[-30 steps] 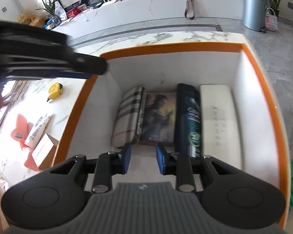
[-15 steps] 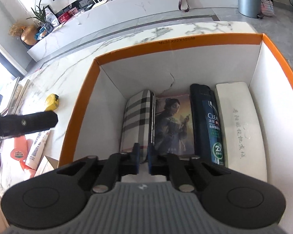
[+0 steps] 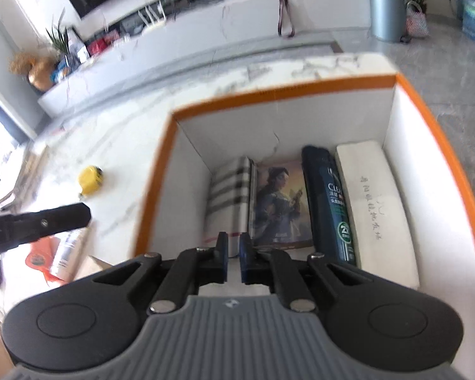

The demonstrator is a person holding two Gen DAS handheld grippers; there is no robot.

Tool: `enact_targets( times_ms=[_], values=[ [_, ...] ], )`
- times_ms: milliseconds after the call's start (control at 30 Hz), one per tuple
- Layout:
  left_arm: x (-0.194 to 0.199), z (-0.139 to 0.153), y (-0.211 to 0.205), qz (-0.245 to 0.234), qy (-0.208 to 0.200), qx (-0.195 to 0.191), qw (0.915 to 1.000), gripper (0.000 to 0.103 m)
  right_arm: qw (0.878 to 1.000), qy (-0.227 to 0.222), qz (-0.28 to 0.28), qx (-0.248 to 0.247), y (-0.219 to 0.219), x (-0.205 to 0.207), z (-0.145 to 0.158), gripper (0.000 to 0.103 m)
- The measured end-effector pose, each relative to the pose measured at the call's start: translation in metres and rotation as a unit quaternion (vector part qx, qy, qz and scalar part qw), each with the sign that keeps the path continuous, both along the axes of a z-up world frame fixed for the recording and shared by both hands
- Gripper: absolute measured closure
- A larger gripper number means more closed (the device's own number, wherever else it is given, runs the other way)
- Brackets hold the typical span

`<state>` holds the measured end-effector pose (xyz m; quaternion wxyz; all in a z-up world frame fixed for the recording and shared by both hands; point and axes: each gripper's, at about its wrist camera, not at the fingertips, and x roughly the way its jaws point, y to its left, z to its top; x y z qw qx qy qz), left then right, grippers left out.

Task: Organize rigid objects
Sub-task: 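Move both tools back to the clear cube box and brown cardboard box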

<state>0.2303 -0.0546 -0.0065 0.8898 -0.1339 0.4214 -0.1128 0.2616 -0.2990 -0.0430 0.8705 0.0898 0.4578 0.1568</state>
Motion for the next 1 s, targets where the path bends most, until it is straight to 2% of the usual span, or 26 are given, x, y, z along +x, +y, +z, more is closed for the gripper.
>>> enact_targets(
  times_ms=[67,167,300,400,433,500,533,600,633,700,800,933,1000],
  values=[
    [-0.010,0.006,0.006,0.000,-0.013,0.014,0.9998,0.074,1.000,-0.022,-0.002,0.015,0.003,-0.016,0.012,0.092],
    [-0.028,0.015,0.017,0.005,-0.038,0.042,0.9984,0.071,0.998,-0.058,0.000,0.036,0.012,-0.042,0.027,0.082],
    [-0.056,0.023,0.041,0.015,-0.078,0.064,0.9948,0.062,0.994,-0.097,0.006,0.046,0.037,-0.075,0.040,0.082],
    [-0.072,0.020,0.059,0.021,-0.084,0.079,0.9931,0.051,0.993,-0.110,0.010,0.052,0.060,-0.095,0.040,0.082],
    [-0.078,0.018,0.065,0.027,-0.084,0.083,0.9926,0.048,0.992,-0.108,0.012,0.058,0.067,-0.099,0.037,0.082],
    [-0.088,0.013,0.076,0.034,-0.085,0.087,0.9920,0.045,0.994,-0.096,0.008,0.060,0.081,-0.106,0.030,0.075],
    [-0.092,0.010,0.081,0.036,-0.085,0.089,0.9917,0.041,0.994,-0.089,0.007,0.058,0.088,-0.109,0.026,0.074],
    [-0.100,0.004,0.092,0.040,-0.087,0.095,0.9909,0.031,0.996,-0.075,0.004,0.057,0.100,-0.112,0.016,0.062],
    [-0.103,0.000,0.096,0.042,-0.081,0.096,0.9912,0.025,0.996,-0.073,0.005,0.053,0.106,-0.115,0.012,0.061],
    [-0.106,-0.010,0.104,0.035,-0.061,0.092,0.9932,0.024,0.997,-0.076,0.014,0.030,0.118,-0.122,0.005,0.051],
    [-0.110,-0.028,0.106,0.020,-0.042,0.088,0.9950,0.024,0.996,-0.079,0.022,-0.015,0.132,-0.134,-0.006,0.046],
    [-0.114,-0.038,0.104,0.002,-0.037,0.082,0.9960,0.025,0.996,-0.052,0.031,-0.060,0.136,-0.137,-0.027,0.045],
    [-0.116,-0.038,0.102,-0.006,-0.038,0.088,0.9954,0.028,0.996,-0.050,0.039,-0.061,0.137,-0.137,-0.028,0.045]
  ],
)
